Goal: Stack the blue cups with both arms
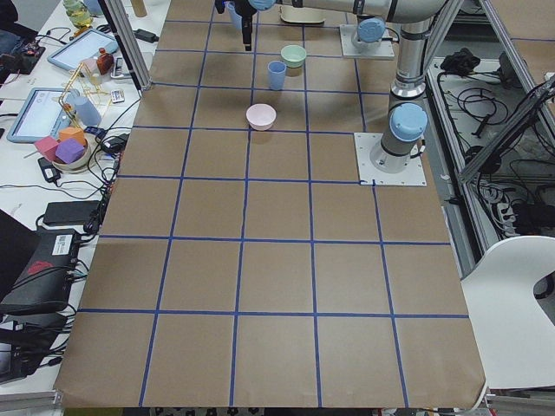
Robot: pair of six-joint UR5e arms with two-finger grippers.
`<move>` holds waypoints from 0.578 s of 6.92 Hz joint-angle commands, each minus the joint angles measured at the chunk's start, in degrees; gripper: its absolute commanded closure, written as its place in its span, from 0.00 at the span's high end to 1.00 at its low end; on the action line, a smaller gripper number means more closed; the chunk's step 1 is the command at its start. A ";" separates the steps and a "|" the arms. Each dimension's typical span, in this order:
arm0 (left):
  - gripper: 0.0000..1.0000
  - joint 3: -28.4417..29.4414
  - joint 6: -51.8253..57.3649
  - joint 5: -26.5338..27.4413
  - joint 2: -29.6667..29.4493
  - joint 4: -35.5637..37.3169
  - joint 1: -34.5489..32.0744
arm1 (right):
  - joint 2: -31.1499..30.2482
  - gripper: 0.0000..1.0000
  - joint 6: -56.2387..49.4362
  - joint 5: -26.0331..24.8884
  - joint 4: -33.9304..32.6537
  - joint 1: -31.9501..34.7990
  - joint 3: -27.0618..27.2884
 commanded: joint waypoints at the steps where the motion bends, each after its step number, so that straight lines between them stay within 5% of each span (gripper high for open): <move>1: 1.00 -6.39 2.38 1.28 6.44 1.16 2.65 | -3.78 0.03 12.47 0.50 0.72 10.08 1.54; 4: 1.00 -8.53 5.04 2.26 6.90 6.70 3.01 | -5.11 0.02 23.85 0.33 -1.90 19.77 4.10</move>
